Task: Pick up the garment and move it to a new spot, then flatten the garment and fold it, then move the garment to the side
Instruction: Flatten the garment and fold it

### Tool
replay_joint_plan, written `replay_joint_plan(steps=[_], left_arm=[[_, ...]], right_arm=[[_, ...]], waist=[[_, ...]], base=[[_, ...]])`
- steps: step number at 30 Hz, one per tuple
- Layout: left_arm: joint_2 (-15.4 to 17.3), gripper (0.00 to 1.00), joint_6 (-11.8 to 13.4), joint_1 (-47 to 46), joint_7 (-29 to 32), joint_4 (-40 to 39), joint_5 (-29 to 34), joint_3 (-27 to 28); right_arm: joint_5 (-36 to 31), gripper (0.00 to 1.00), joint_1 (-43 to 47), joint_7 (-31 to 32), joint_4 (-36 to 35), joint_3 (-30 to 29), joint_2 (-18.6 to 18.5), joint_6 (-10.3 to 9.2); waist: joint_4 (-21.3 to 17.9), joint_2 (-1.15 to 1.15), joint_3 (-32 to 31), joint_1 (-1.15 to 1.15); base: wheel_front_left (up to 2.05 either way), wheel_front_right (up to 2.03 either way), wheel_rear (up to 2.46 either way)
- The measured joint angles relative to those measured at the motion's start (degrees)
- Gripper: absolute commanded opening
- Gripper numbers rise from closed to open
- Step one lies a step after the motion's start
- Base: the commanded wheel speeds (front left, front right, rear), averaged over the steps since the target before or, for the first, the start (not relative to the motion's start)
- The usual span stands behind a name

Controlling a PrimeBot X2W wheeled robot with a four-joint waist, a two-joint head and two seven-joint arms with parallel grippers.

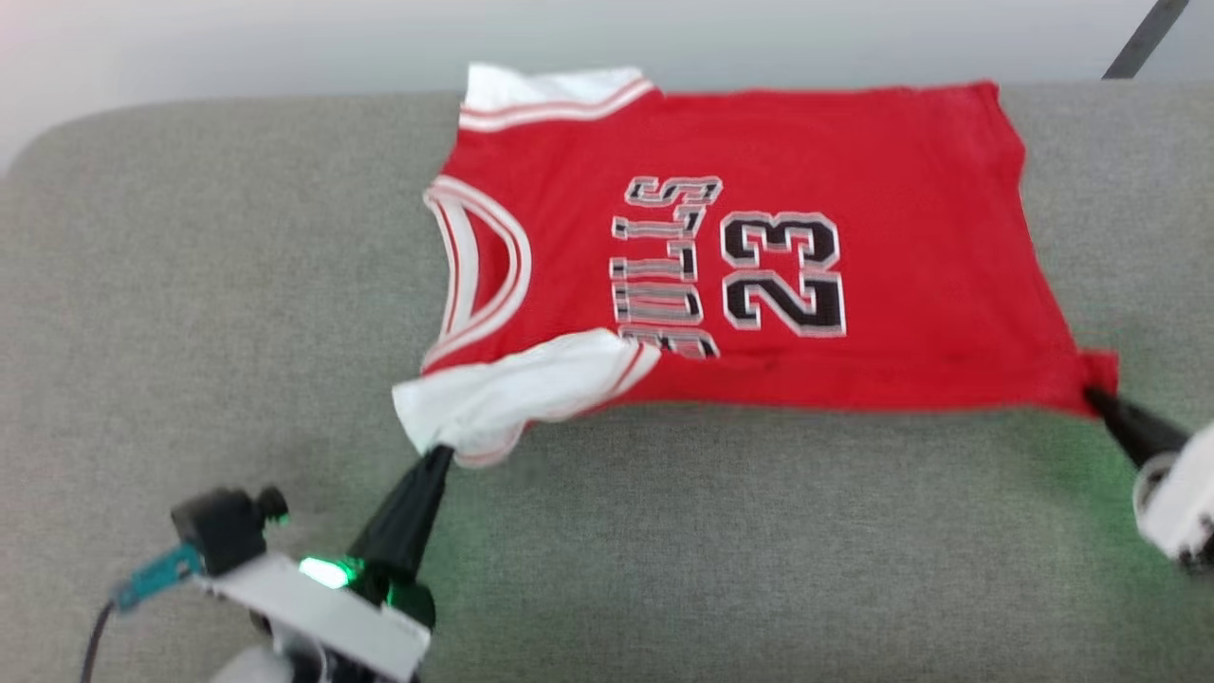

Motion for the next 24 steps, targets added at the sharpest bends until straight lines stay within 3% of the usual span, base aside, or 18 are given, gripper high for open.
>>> replay_joint_plan(steps=[5, 13, 18, 24], left_arm=[[1.53, 0.0, 0.0, 8.01, 0.0, -6.23, 4.35, 0.91], [4.43, 0.0, 0.0, 19.07, 0.01, -15.99, 6.84, 5.69], [6.32, 0.0, 0.0, 17.0, 0.0, -17.82, 7.23, 5.23], [8.58, 0.0, 0.0, 5.42, 0.25, -15.79, 5.35, 1.45]], right_arm=[[0.44, 0.0, 12.54, 4.19, -9.1, -5.83, 0.46, -0.01], [-2.24, 0.0, 26.33, 10.04, -22.5, -14.74, 6.04, -0.01], [-4.3, 0.0, 25.5, 12.67, -26.3, -17.67, 9.12, -0.01], [-7.44, 0.0, 13.75, 14.46, -22.71, -17.58, 9.99, -0.01]], waist=[[0.19, 0.0, -1.56, 0.0], [-0.04, 0.0, -0.27, 0.0], [-0.56, 0.0, 0.91, 0.0], [-1.62, 0.0, 1.84, 0.0]], base=[[0.0, 0.0, 0.0], [0.0, 0.0, 0.0], [0.0, 0.0, 0.0], [0.0, 0.0, 0.0]])
